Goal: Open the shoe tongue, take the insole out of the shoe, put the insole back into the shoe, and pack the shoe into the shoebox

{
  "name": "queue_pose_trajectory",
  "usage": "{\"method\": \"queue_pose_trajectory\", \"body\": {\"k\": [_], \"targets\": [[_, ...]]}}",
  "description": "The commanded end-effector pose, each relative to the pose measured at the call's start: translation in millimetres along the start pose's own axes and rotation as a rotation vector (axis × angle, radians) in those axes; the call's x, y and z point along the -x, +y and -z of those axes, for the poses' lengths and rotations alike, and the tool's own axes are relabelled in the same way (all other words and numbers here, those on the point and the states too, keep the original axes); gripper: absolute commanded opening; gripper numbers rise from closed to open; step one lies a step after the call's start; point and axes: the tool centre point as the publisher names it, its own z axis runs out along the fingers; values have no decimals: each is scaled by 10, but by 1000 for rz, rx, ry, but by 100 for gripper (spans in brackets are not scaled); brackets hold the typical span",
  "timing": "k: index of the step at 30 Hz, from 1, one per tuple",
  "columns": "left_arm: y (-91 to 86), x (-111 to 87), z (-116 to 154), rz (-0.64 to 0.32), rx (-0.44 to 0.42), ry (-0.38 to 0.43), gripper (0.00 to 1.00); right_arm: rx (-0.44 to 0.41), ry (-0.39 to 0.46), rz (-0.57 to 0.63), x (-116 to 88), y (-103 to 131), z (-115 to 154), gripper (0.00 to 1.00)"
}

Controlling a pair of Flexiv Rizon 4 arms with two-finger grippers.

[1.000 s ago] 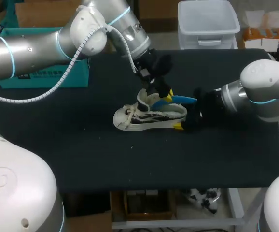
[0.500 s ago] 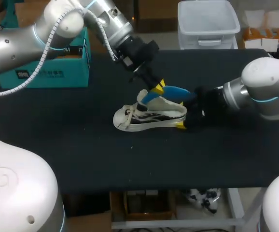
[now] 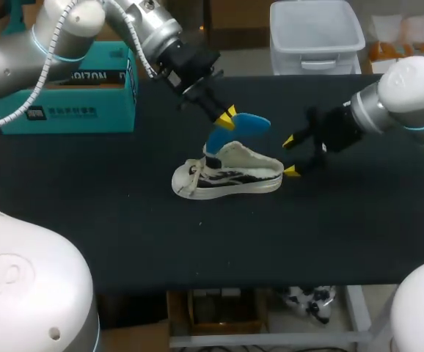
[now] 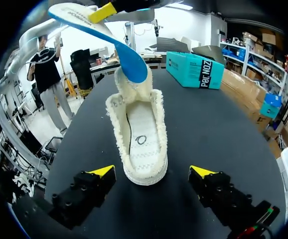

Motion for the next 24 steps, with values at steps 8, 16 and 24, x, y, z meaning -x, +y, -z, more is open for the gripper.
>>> {"method": "queue_pose_trajectory", "body": {"k": [8,16,24], "targets": [[202,-315,372,12,-84,-48,0,-329,81,58,180,489,200,100],[226,-475,508,24,-132,-58,0,-392,110,81,219,618,112,100],[34,-570,629,2,-158,-74,0,-412,118,99,212,684,95,100]]}}
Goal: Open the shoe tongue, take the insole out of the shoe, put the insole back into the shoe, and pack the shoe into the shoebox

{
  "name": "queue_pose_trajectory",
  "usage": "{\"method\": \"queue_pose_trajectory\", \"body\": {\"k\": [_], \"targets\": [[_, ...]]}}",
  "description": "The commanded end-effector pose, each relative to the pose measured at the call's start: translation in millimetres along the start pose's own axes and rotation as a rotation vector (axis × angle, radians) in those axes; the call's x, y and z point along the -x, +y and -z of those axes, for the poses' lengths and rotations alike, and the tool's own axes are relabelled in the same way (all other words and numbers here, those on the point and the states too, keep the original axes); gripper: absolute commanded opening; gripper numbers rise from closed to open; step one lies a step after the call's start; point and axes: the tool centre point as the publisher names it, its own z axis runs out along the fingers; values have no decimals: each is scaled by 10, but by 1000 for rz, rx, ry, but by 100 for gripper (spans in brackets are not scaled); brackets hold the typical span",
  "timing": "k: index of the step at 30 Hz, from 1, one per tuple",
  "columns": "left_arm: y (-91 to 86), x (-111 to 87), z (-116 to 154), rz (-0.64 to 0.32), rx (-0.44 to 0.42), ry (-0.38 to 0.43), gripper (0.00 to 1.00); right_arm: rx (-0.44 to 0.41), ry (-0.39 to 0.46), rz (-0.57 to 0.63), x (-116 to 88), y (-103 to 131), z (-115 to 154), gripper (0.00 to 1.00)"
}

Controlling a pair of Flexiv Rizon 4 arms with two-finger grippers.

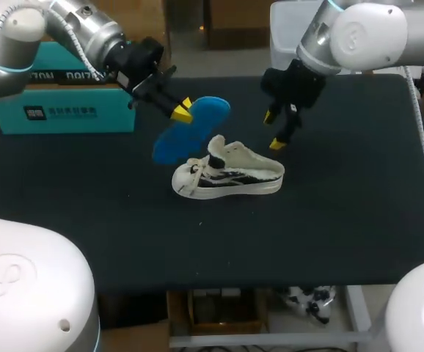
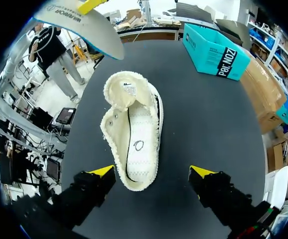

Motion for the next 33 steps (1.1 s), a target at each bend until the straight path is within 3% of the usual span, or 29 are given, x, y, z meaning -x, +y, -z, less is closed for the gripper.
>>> {"method": "queue_pose_trajectory", "body": {"k": [1,8,17,24,33], "targets": [[-97,-81,28,-7,-1,-19,0,-28,7,1,3,40,13,100],[-59,-131,51,-1,11,-43,0,-48,7,18,18,128,-80,100],[255,-259,252,52,19,-110,0,-157,12,-24,95,299,-288,100],[463,-376,427,77,12,-142,0,-164,-14,-29,95,416,-420,100],[691,-463,523,110,21,-171,0,-248,-1,-64,112,496,-604,100]]}}
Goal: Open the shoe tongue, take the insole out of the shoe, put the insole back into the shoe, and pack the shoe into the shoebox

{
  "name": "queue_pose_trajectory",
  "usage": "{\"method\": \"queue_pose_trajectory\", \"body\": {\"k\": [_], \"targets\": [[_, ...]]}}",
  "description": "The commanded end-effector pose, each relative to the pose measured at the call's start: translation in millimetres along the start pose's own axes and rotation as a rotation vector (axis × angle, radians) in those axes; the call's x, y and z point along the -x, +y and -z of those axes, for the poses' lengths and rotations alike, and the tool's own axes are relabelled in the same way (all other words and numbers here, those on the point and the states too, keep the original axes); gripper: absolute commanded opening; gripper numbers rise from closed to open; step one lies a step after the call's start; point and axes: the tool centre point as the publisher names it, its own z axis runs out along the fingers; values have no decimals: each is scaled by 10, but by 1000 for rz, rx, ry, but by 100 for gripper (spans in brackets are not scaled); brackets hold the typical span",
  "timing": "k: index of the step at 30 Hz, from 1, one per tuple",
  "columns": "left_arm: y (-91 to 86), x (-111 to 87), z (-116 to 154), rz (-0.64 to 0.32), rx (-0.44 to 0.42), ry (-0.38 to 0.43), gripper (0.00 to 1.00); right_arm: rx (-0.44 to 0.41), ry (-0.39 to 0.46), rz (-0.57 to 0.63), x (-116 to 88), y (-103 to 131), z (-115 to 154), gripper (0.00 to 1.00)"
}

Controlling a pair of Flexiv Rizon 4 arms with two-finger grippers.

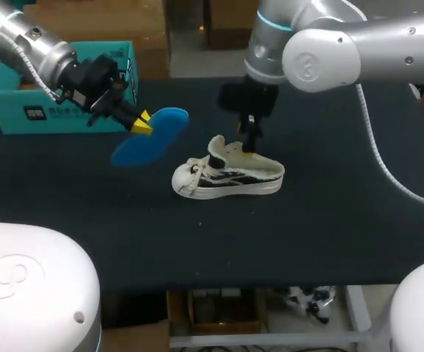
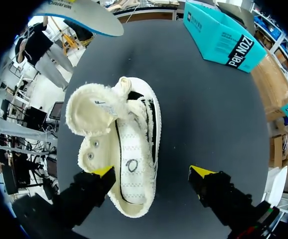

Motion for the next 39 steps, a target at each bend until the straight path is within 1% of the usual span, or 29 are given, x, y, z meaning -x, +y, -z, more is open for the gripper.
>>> {"method": "queue_pose_trajectory", "body": {"k": [1,2,3,4,5,6,7,9,10,11,12,13,14,22,28,32,34,35,36,37,38,39], "targets": [[89,-53,20,4,-1,-31,0,-71,18,-25,47,66,-95,100],[113,-66,20,4,1,-36,0,-95,21,-40,53,65,-111,100],[133,-70,26,5,3,-40,0,-101,20,-45,58,67,-124,100],[150,-75,27,8,6,-47,0,-94,17,-42,59,68,-130,93],[165,-80,27,8,7,-48,0,-109,16,-56,61,65,-148,64],[182,-85,29,11,8,-49,0,-114,18,-60,66,59,-167,49],[194,-87,34,14,11,-53,0,-97,16,-53,66,61,-180,49],[221,-92,47,15,11,-56,0,-100,16,-57,66,65,-202,50],[233,-95,51,17,11,-57,0,-94,12,-56,66,69,-209,48],[240,-94,55,18,11,-58,0,-96,10,-60,66,74,-218,44],[245,-94,57,20,12,-59,0,-96,8,-63,67,75,-222,27],[248,-94,59,21,13,-59,0,-91,3,-65,66,77,-225,4],[252,-95,63,22,14,-59,0,-95,2,-67,64,83,-225,0],[262,-114,114,19,16,-59,0,-114,-6,-82,14,134,-219,0],[273,-115,117,5,13,-41,0,-124,-4,-125,-57,141,-212,0],[257,-75,103,-17,10,-2,0,-105,-12,-200,-105,135,-152,0],[228,-37,94,-34,5,23,0,-81,-23,-240,-132,133,-106,0],[210,-12,93,-42,2,35,0,-91,-22,-282,-141,124,-84,0],[183,26,88,-50,-1,50,0,-56,-35,-302,-156,116,-55,0],[162,59,85,-57,-3,64,0,-65,-34,-348,-169,111,-31,0],[147,81,81,-61,-3,73,0,-68,-37,-369,-175,103,-21,0],[115,118,73,-68,-1,86,0,-44,-43,-402,-193,100,4,0]]}}
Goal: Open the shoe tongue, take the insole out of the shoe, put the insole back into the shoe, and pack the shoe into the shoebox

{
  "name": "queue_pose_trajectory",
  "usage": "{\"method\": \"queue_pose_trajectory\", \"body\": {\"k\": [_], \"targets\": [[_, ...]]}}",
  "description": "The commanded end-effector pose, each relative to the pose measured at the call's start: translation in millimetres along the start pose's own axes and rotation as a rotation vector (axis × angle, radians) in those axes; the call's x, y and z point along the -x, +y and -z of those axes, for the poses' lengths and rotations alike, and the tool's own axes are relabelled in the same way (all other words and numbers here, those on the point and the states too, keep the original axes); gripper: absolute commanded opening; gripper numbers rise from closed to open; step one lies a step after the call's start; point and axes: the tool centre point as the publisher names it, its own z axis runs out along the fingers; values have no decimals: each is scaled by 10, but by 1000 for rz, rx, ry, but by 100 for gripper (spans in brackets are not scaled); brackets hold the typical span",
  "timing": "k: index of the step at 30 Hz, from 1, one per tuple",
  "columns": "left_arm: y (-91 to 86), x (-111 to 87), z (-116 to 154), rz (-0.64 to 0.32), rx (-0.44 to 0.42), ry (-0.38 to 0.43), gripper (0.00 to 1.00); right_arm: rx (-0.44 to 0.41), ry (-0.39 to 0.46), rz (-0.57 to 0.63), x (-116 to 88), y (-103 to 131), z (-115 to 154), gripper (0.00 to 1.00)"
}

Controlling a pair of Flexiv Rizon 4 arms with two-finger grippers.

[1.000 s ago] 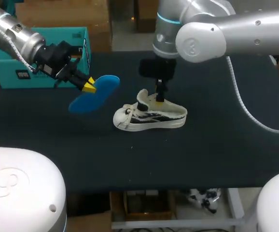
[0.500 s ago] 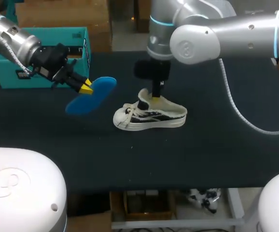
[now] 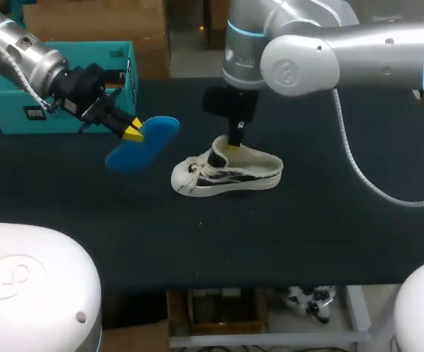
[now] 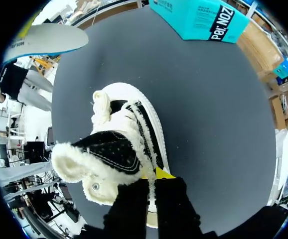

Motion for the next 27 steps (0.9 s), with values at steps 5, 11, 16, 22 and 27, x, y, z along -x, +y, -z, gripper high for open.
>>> {"method": "queue_pose_trajectory", "body": {"k": [5,11,16,22,27], "targets": [[-144,367,-1,-48,-11,146,0,97,-16,-229,-135,-143,179,0],[-312,545,-41,-107,-19,237,0,190,-25,-428,-253,-156,244,0],[-414,678,-48,-141,-19,297,0,263,-34,-553,-357,-132,247,0],[-449,786,-42,-161,-15,344,0,320,-40,-652,-449,-86,211,0],[-430,835,-27,-172,-24,367,0,341,-47,-716,-498,-83,148,0]]}}
